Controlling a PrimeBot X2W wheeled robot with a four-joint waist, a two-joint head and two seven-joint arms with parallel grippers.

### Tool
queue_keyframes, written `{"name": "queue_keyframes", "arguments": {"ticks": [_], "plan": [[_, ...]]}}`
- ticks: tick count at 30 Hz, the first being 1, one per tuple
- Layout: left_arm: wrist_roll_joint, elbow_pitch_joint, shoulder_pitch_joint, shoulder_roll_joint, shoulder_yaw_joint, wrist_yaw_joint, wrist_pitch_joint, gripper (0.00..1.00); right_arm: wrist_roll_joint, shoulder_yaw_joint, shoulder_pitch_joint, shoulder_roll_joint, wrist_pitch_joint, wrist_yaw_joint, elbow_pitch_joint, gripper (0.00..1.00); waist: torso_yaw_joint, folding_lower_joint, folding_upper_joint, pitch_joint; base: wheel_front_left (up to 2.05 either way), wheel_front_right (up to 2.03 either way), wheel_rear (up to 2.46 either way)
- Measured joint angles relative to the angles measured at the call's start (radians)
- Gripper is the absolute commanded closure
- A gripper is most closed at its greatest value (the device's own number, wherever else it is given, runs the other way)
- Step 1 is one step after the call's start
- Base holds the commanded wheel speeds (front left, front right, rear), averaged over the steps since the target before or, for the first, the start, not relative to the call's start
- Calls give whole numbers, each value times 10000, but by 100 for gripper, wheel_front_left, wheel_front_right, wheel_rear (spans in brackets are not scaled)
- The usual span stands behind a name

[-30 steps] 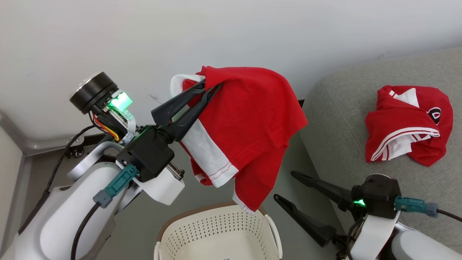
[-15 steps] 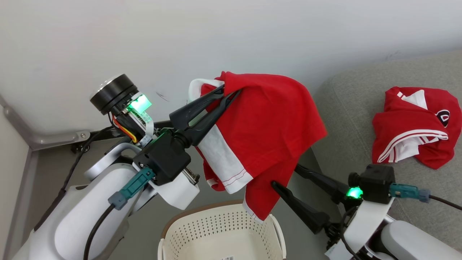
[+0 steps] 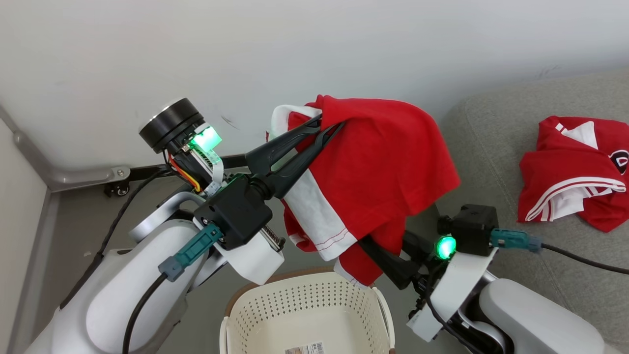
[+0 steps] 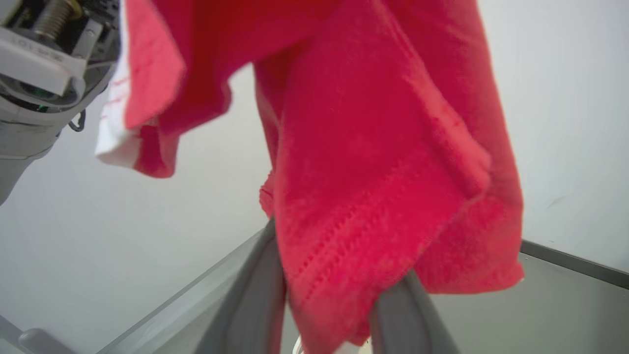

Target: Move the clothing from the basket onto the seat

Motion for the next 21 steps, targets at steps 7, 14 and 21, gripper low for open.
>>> {"name": "queue_keyframes", "arguments": {"ticks": [7, 14, 21], "plan": [[-186, 209, -2, 19, 6, 0, 0, 100, -17, 337, -378, 286, -468, 0, 571, 100, -7, 0, 0, 152, 0, 0, 0], [-485, 899, 18, 261, 267, 0, 4, 100, -17, 738, -552, 102, -794, 0, 617, 100, -127, 0, 0, 272, 0, 0, 0], [-1160, 1912, 563, 399, 614, 2, 19, 100, 4, 761, -557, -502, -1162, 2, 320, 100, -413, 0, 0, 350, 0, 0, 0]]}}
